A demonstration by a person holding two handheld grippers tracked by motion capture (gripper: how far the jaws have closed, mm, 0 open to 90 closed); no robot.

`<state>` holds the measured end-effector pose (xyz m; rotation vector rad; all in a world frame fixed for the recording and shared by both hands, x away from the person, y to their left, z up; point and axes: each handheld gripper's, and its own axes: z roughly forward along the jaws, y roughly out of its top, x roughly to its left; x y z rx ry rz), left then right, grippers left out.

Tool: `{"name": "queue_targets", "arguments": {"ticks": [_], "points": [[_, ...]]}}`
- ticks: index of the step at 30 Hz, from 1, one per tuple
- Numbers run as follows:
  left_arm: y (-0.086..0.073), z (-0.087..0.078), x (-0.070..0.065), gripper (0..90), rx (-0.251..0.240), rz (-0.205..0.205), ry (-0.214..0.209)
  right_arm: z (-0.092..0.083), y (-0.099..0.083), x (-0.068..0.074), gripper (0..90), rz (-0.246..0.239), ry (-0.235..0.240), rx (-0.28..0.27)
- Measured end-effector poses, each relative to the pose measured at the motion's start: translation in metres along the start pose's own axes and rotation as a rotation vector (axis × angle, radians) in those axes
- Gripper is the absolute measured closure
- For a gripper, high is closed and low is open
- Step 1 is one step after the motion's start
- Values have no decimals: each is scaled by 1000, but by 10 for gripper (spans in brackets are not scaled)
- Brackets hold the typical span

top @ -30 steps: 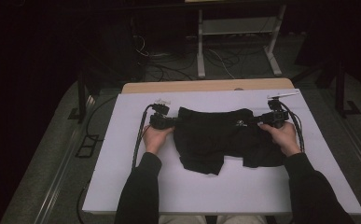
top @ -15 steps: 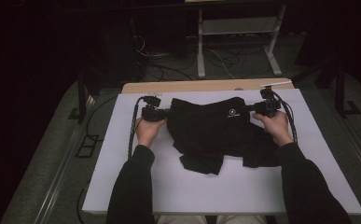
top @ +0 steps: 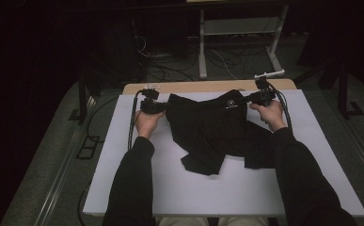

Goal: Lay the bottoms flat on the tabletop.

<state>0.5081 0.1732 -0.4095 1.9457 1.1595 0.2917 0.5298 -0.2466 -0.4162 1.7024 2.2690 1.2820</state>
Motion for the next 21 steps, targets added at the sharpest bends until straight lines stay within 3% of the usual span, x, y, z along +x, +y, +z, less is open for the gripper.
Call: {"name": "queue_targets", "arguments": {"ticks": [6,15,17,21], "points": [[29,4,-6,858,0,55,28,-6,22,-2,855,-3,-42,3],[50,5,-9,858,-8,68,43,-16,39,3,855,-14,-76,-24],[51,5,-8,858,-18,60,42,-15,39,3,855,0,-87,-37],[45,9,-3,858,-12,3,30,-10,34,1,855,17,-95,-39]]}}
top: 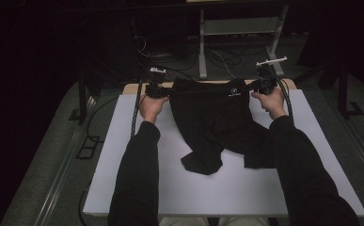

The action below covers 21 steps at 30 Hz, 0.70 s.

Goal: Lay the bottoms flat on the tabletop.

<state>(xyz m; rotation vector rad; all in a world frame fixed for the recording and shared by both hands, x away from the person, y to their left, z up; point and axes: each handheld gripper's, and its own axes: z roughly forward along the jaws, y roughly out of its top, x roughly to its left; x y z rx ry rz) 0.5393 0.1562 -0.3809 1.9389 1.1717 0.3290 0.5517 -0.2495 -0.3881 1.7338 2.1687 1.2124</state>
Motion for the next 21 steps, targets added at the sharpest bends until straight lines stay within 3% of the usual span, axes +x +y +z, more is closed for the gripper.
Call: {"name": "queue_targets", "arguments": {"ticks": [5,9,11,12,15,18,21], "points": [[-8,8,1,856,22,-13,10,11,-7,1,856,16,-21,2],[-9,12,-1,856,6,-7,3,15,-8,2,856,15,-39,-8],[-12,15,0,848,7,1,20,17,-9,1,847,20,-34,-17],[-15,17,0,827,1,-13,21,19,-11,-2,816,30,-26,-14],[-28,23,2,692,-6,-106,-3,27,-20,-10,692,60,-38,14],[-40,27,0,504,-9,-133,43,27,-32,-16,592,62,-46,-26],[-48,27,2,405,-27,-181,43,23,-41,-22,515,67,-40,-56]]}}
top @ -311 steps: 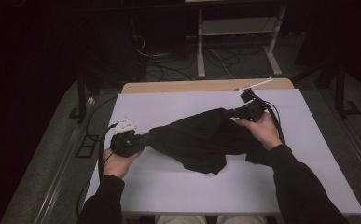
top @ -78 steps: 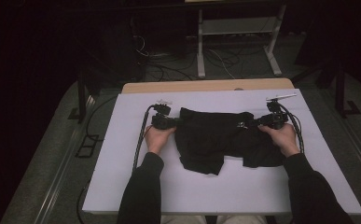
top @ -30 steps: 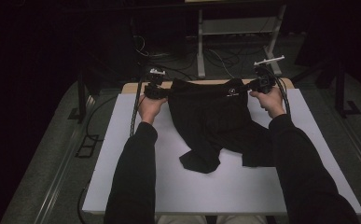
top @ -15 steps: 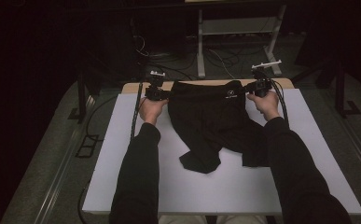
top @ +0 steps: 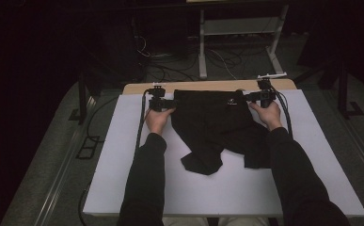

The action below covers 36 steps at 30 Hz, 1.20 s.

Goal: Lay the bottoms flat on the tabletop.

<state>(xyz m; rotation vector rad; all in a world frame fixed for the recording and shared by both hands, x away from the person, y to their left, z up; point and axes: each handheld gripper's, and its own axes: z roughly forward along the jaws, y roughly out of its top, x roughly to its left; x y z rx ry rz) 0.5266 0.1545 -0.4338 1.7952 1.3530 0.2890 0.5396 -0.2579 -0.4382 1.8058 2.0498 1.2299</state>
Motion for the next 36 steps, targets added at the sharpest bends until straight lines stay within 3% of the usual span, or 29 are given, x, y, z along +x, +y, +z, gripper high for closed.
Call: {"name": "queue_targets", "arguments": {"ticks": [8,11,17,22,25,29,36], "points": [[-8,-15,-9,214,-88,-47,-53,-27,-10,-8,340,-5,68,-67],[-10,-18,-14,139,-92,-70,-94,-37,-14,-6,301,-13,96,-82],[-17,-26,-27,112,-111,-73,-112,-51,-21,3,224,-62,126,-74],[-28,-26,-32,113,-80,-103,-118,-53,-28,3,198,-82,142,-38],[-37,-23,-36,113,-50,-99,-106,-52,-34,-1,199,-68,144,-21],[-46,-21,-36,125,-38,-127,-101,-49,-43,-6,202,-61,148,1],[-56,-25,-40,163,-9,-140,-99,-41,-58,-11,251,-64,176,27]]}}
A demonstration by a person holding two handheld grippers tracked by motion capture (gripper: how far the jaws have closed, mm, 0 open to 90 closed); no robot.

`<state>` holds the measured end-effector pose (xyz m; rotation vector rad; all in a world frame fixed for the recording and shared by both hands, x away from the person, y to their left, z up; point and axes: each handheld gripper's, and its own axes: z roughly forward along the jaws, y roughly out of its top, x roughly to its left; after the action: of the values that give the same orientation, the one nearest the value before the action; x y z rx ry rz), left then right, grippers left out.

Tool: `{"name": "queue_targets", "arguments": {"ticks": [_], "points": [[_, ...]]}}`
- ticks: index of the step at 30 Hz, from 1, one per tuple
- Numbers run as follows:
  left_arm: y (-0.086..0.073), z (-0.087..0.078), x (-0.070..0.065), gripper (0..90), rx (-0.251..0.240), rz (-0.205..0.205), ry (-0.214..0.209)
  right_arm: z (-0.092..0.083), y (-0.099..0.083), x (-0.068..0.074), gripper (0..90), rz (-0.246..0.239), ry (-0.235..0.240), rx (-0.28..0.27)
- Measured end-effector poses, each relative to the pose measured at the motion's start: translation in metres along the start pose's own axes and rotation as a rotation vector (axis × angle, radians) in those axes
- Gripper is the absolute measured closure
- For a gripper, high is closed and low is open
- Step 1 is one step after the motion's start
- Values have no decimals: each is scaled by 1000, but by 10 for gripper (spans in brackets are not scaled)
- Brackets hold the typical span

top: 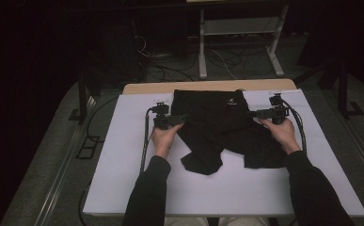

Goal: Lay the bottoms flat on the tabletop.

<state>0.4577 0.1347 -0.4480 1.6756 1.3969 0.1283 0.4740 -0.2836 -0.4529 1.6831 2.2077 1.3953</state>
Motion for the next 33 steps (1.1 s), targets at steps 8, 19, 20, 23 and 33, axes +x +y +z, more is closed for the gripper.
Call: {"name": "queue_targets", "arguments": {"ticks": [8,19,20,23,33], "points": [[-7,2,-9,223,33,-4,20,6,-3,4,369,-18,22,14],[-13,7,-21,503,93,28,69,9,-3,10,734,-46,58,58],[-13,7,-21,537,96,27,69,9,-3,11,768,-51,56,60],[-13,6,-20,696,112,41,86,9,-2,14,871,-69,58,68],[-3,-12,-10,879,101,95,70,0,3,9,886,-43,36,48]]}}
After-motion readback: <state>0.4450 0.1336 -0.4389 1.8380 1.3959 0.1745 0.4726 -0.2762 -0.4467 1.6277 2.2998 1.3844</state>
